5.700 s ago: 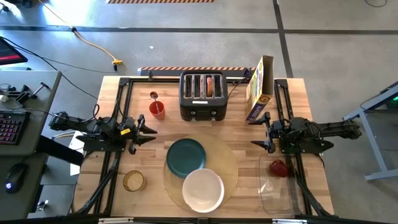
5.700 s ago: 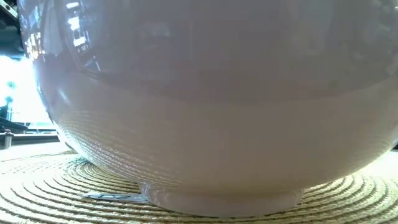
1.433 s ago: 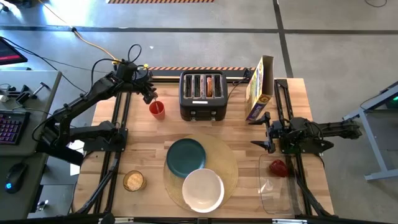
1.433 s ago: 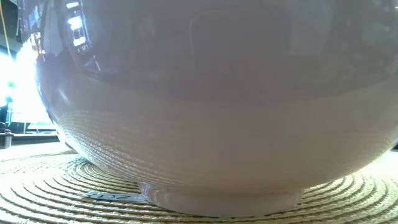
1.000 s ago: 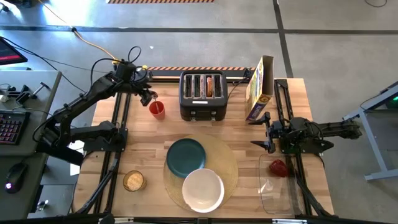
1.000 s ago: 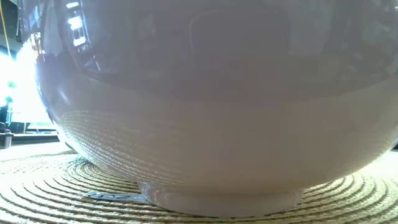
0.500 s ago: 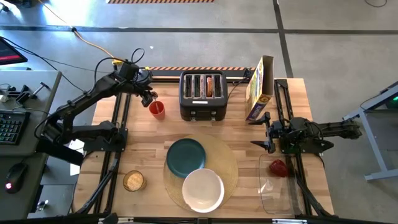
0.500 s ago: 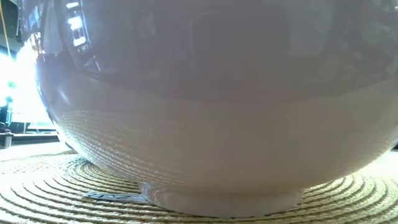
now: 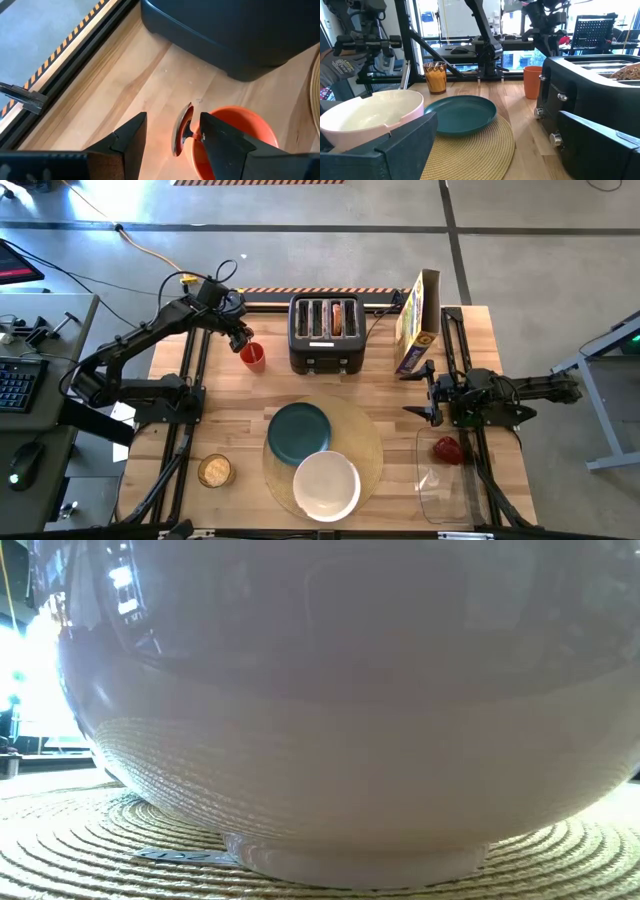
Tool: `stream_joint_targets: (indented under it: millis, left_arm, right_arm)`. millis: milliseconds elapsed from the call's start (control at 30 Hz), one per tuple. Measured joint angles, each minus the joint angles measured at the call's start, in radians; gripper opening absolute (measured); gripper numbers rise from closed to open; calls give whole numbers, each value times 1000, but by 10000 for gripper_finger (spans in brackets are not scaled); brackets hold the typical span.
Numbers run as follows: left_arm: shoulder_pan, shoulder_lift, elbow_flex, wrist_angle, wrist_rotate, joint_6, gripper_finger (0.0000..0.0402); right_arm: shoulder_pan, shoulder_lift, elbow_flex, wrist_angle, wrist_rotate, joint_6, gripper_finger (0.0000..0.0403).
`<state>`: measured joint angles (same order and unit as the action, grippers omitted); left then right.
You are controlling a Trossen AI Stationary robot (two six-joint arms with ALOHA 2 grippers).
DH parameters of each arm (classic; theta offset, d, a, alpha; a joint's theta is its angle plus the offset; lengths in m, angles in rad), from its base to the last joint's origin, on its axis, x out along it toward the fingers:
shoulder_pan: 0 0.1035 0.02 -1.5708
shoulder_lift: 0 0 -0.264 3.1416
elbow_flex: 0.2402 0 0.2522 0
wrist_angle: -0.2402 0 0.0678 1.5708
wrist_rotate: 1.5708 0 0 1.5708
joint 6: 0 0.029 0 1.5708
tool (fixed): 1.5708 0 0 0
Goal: Arrange a breakfast setting
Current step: Put the white patterned spoon on the brown table mat
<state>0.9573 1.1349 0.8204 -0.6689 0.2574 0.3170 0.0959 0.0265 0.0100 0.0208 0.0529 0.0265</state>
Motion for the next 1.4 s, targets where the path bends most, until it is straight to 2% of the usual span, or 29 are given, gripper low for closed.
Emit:
stream_joint_targets:
  millis: [633,1100,1400]
  left_arm:
    - [0,1,0,0,0,17,40]
    - [0,1,0,0,2,31,4]
    - [0,0,0,0,4,35,3]
  right_arm:
    - [0,0,0,0,0,0,399]
    - [0,0,0,0,0,0,399]
    - [0,0,0,0,0,0,399]
